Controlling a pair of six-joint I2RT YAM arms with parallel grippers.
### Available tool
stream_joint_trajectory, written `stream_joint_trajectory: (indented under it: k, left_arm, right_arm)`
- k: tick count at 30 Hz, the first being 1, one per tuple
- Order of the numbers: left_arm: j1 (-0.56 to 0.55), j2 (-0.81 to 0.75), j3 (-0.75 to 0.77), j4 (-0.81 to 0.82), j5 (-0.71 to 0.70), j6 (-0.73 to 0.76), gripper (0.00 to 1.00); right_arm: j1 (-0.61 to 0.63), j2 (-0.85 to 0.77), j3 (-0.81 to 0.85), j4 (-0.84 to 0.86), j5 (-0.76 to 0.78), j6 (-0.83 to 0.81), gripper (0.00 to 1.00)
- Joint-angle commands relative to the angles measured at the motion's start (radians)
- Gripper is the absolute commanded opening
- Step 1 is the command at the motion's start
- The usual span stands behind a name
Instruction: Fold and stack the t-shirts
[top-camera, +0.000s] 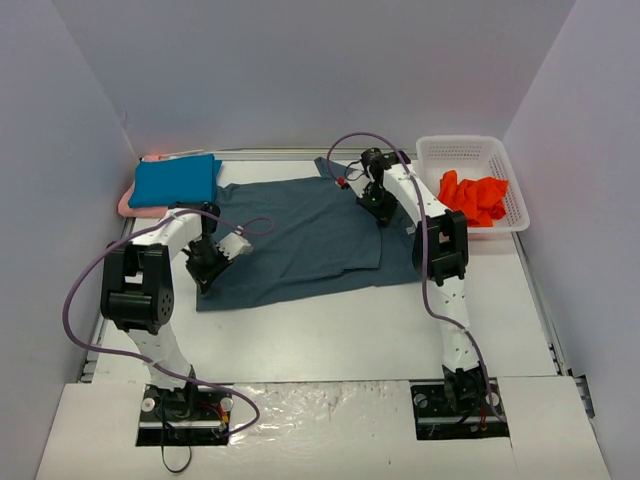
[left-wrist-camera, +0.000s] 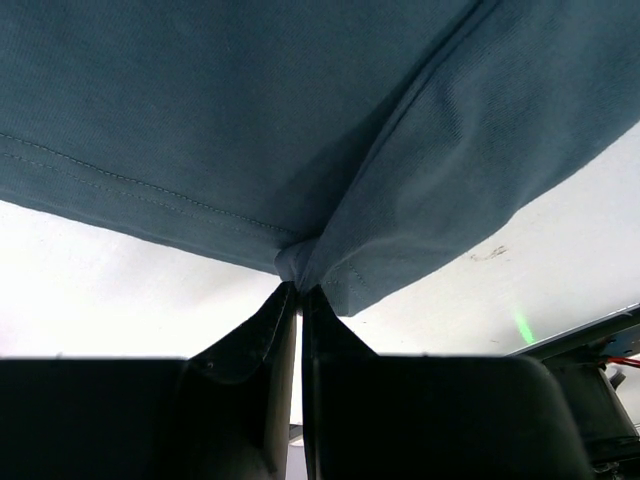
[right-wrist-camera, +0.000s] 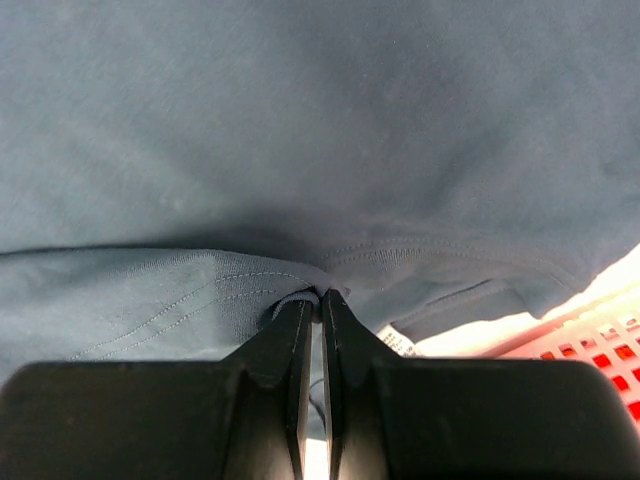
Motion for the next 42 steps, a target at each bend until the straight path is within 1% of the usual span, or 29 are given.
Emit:
stream_joint_trajectory:
  k: [1, 7, 8, 9, 11, 13, 15, 17, 19, 20, 23, 24, 26, 29, 33, 38, 42]
  left_arm:
    - [0.007, -0.030, 0.015, -0.013, -0.008, -0.012, 0.03]
    - [0.007, -0.050, -0.009, -0.001, -0.020, -0.018, 0.02]
    - [0.007, -0.052, -0.012, -0.001, -0.019, -0.015, 0.02]
    - [0.007, -0.056, -0.014, 0.002, -0.020, -0.017, 0.02]
    - [0.008, -0.061, -0.026, 0.017, -0.020, -0.023, 0.02]
    - [0.008, -0.064, -0.031, 0.036, -0.036, -0.037, 0.03]
    - [0.008, -0.064, -0.029, 0.036, -0.030, -0.041, 0.05]
    - [0.008, -0.062, -0.022, 0.028, -0.028, -0.045, 0.06]
    - [0.008, -0.071, -0.019, 0.022, -0.030, -0.045, 0.10]
    - [0.008, -0.076, -0.017, 0.021, -0.030, -0.045, 0.11]
    - [0.008, -0.102, -0.012, 0.024, -0.043, -0.048, 0.12]
    - [0.008, -0.117, -0.008, 0.024, -0.045, -0.048, 0.12]
    - [0.008, -0.128, -0.003, 0.021, -0.051, -0.049, 0.11]
    - [0.007, -0.141, -0.002, 0.018, -0.056, -0.048, 0.03]
    - [0.007, -0.160, -0.008, 0.014, -0.027, -0.049, 0.03]
    - [0.008, -0.187, -0.023, 0.021, -0.025, -0.051, 0.03]
    - [0.008, -0.185, -0.031, 0.022, -0.031, -0.052, 0.02]
  right_arm:
    - [-0.006, 0.017, 0.039, -0.015, 0.034, 0.019, 0.00]
    - [-0.009, 0.026, 0.036, 0.006, 0.041, 0.036, 0.00]
    - [-0.009, 0.028, 0.036, 0.009, 0.041, 0.037, 0.02]
    - [-0.011, 0.032, 0.036, 0.015, 0.073, 0.043, 0.05]
    - [-0.011, 0.034, 0.036, 0.025, 0.071, 0.051, 0.06]
    - [-0.012, 0.037, 0.035, 0.034, 0.080, 0.057, 0.09]
    - [-0.014, 0.040, 0.033, 0.034, 0.085, 0.059, 0.10]
    - [-0.015, 0.040, 0.035, 0.039, 0.094, 0.062, 0.20]
    - [-0.017, 0.028, 0.032, 0.043, 0.097, 0.066, 0.24]
    - [-0.020, 0.020, 0.032, 0.045, 0.094, 0.069, 0.30]
    - [-0.022, -0.024, 0.016, 0.051, 0.093, 0.071, 0.38]
    - [-0.023, -0.040, 0.009, 0.054, 0.094, 0.071, 0.38]
    - [-0.023, -0.087, -0.022, 0.065, 0.099, 0.076, 0.40]
    - [-0.025, -0.170, -0.091, 0.086, 0.088, 0.082, 0.45]
    - [-0.023, -0.299, -0.215, 0.114, 0.054, 0.083, 0.47]
    - [-0.023, -0.414, -0.388, 0.160, 0.061, 0.074, 0.50]
    - [-0.023, -0.446, -0.470, 0.175, 0.059, 0.073, 0.50]
